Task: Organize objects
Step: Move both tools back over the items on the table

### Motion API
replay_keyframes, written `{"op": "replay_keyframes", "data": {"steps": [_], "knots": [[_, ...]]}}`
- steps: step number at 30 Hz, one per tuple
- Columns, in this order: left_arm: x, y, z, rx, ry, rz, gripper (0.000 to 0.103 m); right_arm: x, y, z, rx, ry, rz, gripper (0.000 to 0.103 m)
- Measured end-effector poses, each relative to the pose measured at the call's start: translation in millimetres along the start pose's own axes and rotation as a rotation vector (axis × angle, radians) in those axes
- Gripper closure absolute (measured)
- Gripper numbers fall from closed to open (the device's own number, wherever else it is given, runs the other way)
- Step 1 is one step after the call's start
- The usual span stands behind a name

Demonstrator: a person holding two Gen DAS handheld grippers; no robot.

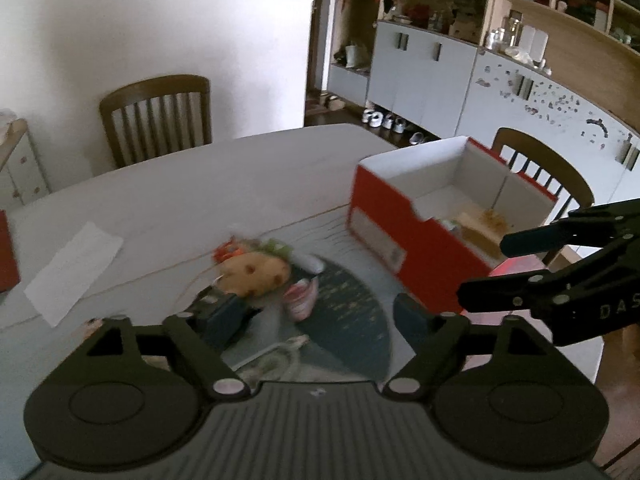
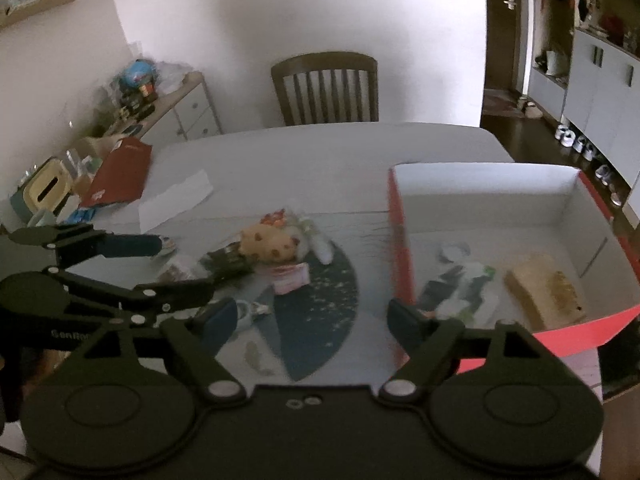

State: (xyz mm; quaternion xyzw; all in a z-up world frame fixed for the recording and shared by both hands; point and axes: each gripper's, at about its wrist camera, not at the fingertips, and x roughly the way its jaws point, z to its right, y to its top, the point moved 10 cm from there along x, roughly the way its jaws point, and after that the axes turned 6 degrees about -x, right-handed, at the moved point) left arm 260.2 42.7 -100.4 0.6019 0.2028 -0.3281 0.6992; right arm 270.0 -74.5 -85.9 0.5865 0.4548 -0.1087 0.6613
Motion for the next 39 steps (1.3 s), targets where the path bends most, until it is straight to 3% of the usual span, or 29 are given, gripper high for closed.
{"op": "replay_keyframes", "data": {"steps": [3, 8, 11, 23, 33, 39], "knots": [[-4.3, -7.0, -18.8, -0.019, 0.0, 0.001, 0.011, 6.0, -2.3, -16.4, -0.013, -0.001, -0.008, 0.021], [-7.3, -18.8, -48.9, -0.039, 0.002, 0.002, 0.01, 19.8, -7.8, -39.1, -0.027, 0.002, -0.035, 0.021], [-5.6, -27.8, -66.0, -0.05, 0.009, -0.002, 0.0, 30.2, -11.3, -51.2, -0.04, 0.004, -0.053, 0.021], [22.1, -64.4, -137.0, -0.099, 0.097, -0.074, 0.0, 77.4, -18.2, -91.5, -0.1, 0.012, -0.115, 0.021], [55.1, -70.3, -173.7, -0.088, 0.177, -0.097, 0.0, 133.4, -20.5, -88.8, -0.01, -0.037, -0.209, 0.021], [67.0, -74.5, -177.1, -0.051, 0.196, -0.118, 0.0, 165.7, -20.7, -76.2, 0.058, -0.133, -0.247, 0.021]]}}
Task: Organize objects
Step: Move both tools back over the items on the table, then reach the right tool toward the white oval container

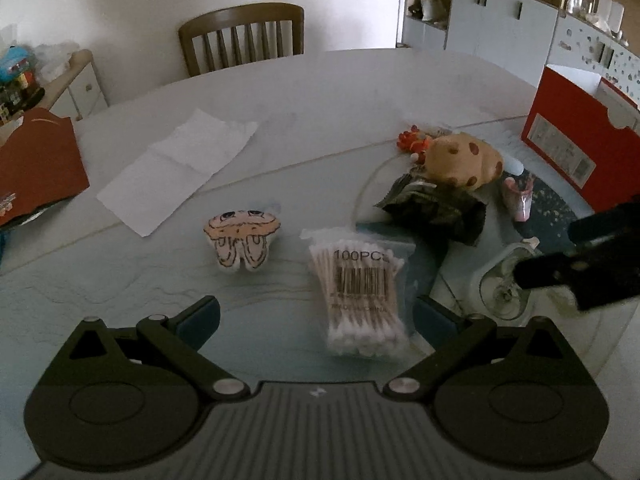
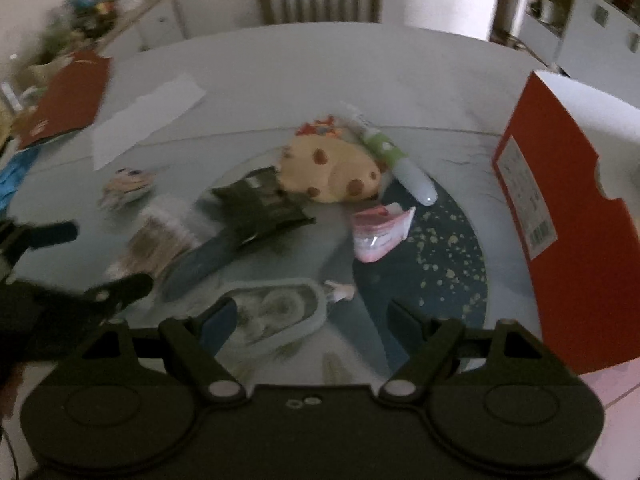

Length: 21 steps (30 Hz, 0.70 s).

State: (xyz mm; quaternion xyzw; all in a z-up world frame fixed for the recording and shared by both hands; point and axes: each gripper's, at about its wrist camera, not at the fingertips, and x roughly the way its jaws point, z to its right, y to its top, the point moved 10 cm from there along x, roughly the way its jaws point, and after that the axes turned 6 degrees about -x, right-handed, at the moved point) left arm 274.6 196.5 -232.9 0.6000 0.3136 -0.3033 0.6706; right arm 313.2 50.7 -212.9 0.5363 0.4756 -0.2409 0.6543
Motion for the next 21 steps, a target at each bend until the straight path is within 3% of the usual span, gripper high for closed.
{"op": "replay_keyframes", "data": {"steps": [9, 21], "knots": [[7.7, -2.8, -1.0, 0.011, 0.012, -0.02, 0.0, 19.9, 14.5, -5.6, 0.022, -0.054, -0.009, 0.021], [13.0, -1.4, 3.8, 0.009, 0.001, -0.026, 0.0, 14.6, -8.9, -9.5, -0.146, -0.113, -0.016, 0.021]]}}
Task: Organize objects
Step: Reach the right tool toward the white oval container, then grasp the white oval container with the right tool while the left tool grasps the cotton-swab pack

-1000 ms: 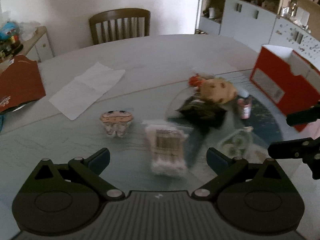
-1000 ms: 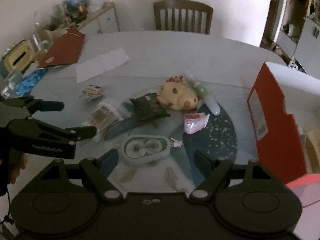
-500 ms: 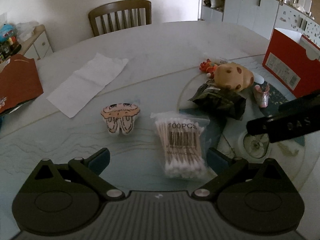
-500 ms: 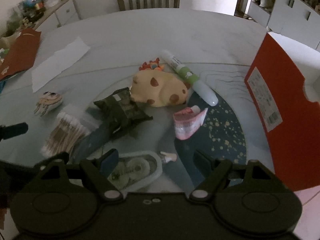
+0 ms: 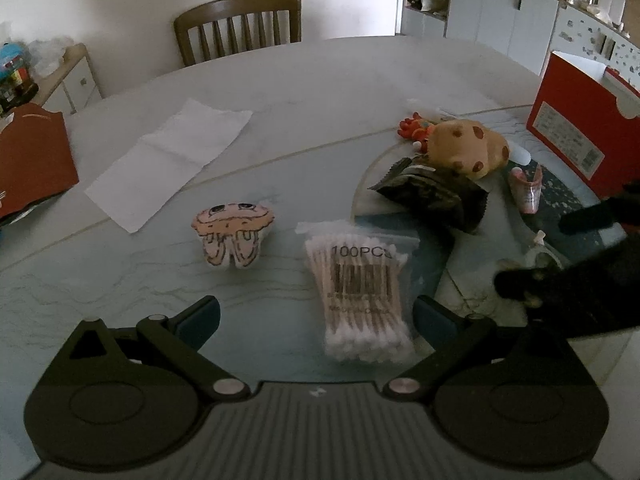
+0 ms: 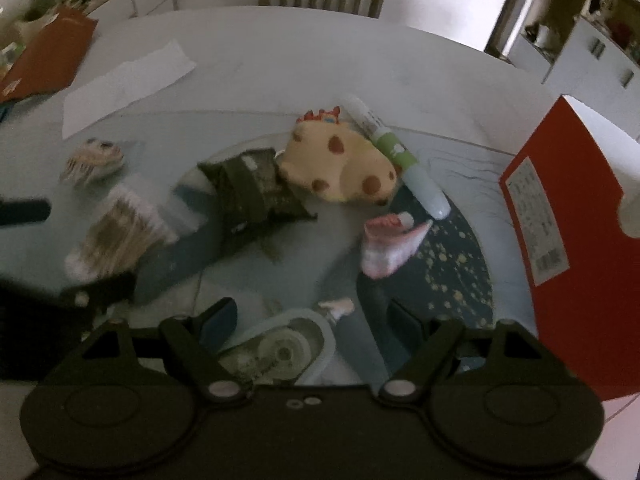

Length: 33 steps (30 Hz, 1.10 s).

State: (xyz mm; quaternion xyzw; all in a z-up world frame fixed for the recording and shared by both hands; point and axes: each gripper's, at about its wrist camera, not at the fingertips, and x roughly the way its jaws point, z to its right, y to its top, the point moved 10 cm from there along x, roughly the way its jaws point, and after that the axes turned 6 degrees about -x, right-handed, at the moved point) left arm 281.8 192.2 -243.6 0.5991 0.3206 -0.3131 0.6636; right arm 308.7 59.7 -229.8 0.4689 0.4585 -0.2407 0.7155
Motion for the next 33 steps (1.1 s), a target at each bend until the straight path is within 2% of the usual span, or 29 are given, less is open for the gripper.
{"op": "replay_keyframes", "data": {"steps": [6, 12, 17, 20, 23, 26, 27, 28, 31, 33], "knots": [[6.0, -0.4, 6.7, 0.009, 0.0, -0.011, 0.0, -11.7, -27.9, 15.8, 0.006, 0.009, -0.024, 0.021], [9.7, 0.7, 10.9, 0.005, -0.005, -0.013, 0.0, -19.8, -58.1, 34.3, 0.08, 0.021, -0.06, 0.021], [13.2, 0.8, 15.1, -0.012, -0.011, -0.022, 0.001, -22.6, -74.0, 41.7, 0.145, 0.066, -0.086, 0.02], [12.9, 1.0, 17.0, -0.02, -0.011, -0.019, 0.008, -25.6, -78.8, 40.5, 0.128, 0.07, -0.083, 0.022], [10.7, 2.1, 17.1, -0.033, -0.003, -0.007, 0.019, -29.1, -82.9, 39.3, 0.108, 0.078, -0.078, 0.024], [6.9, 1.5, 19.9, -0.031, -0.003, 0.001, 0.035, -34.7, -83.5, 35.5, 0.076, 0.091, -0.059, 0.041], [5.9, 1.5, 21.2, -0.028, -0.003, 0.002, 0.043, -36.5, -82.8, 33.4, 0.062, 0.096, -0.053, 0.052], [4.5, 1.5, 23.1, -0.023, -0.006, 0.002, 0.051, -37.4, -82.5, 31.9, 0.048, 0.098, -0.052, 0.052], [2.2, 1.4, 27.9, -0.017, -0.009, -0.004, 0.066, -38.7, -82.7, 30.8, 0.034, 0.106, -0.048, 0.052], [-0.4, 0.9, 29.1, -0.021, -0.003, -0.005, 0.068, -39.5, -83.0, 32.9, 0.036, 0.113, -0.05, 0.052]]}}
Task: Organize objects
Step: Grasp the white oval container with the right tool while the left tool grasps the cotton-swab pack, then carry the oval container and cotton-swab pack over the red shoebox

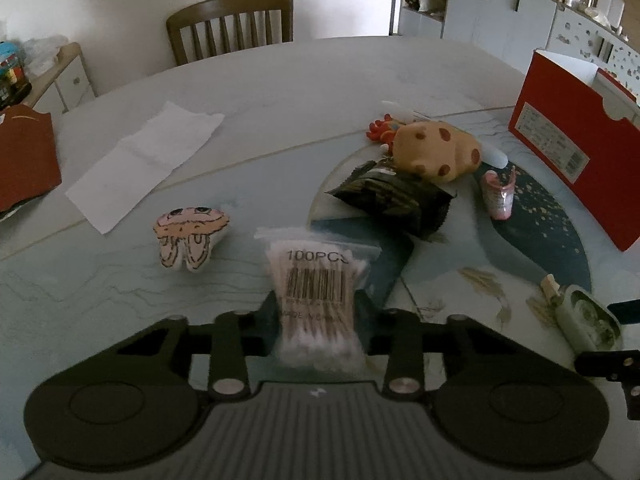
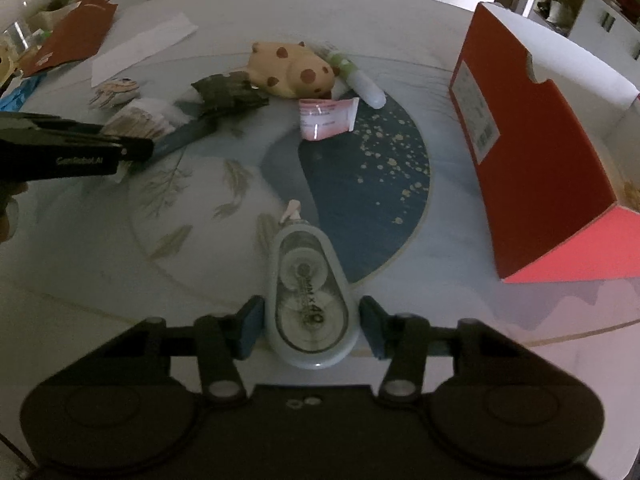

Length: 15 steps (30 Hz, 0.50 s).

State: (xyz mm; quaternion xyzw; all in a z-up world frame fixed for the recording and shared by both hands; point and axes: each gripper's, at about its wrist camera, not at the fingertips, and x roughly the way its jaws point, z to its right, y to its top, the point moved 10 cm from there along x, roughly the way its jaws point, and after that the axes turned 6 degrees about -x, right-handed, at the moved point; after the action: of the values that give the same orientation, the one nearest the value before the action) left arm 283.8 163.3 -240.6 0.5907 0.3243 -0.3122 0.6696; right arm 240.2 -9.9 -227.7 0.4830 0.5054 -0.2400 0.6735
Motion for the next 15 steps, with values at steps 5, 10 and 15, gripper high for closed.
{"op": "replay_keyframes", "data": {"steps": [5, 10, 15], "knots": [[-9.2, -3.6, 4.2, -0.033, 0.006, 0.004, 0.07, -8.0, -1.1, 7.7, 0.04, 0.044, 0.014, 0.052], [-28.8, -4.0, 20.0, -0.057, -0.018, 0.017, 0.07, -24.5, 2.1, 18.9, 0.074, 0.107, 0.047, 0.052], [-51.1, -1.1, 47.6, -0.081, -0.052, 0.031, 0.07, -48.5, 9.7, 32.1, 0.075, 0.145, 0.095, 0.052]]}}
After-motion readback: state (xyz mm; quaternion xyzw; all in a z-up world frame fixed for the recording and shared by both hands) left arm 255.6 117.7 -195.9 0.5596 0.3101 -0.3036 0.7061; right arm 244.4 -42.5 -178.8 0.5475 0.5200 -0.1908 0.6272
